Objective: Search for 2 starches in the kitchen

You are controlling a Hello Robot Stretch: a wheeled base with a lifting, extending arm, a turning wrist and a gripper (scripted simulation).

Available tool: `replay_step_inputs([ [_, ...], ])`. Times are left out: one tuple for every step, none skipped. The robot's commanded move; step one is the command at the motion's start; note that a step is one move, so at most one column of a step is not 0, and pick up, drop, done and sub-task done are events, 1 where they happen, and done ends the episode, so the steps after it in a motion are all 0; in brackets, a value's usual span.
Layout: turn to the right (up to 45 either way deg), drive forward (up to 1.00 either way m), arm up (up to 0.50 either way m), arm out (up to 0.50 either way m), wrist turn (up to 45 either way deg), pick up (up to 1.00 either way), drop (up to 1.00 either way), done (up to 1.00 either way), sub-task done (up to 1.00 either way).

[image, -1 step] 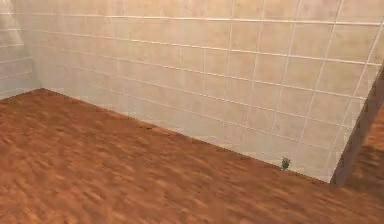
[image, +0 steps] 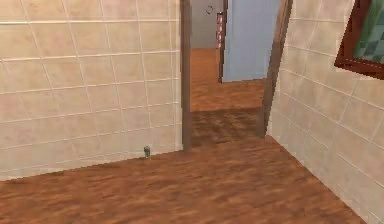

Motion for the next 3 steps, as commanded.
replay_step_inputs([
  [18.0, 0.00, 0.00, 0.00, 0.0, 0.00, 0.00, 0.00, 0.00],
  [0.0, 1.00, 0.00, 0.00, 0.0, 0.00, 0.00, 0.00, 0.00],
  [0.0, 0.60, 0.00, 0.00, 0.0, 0.00, 0.00, 0.00, 0.00],
])
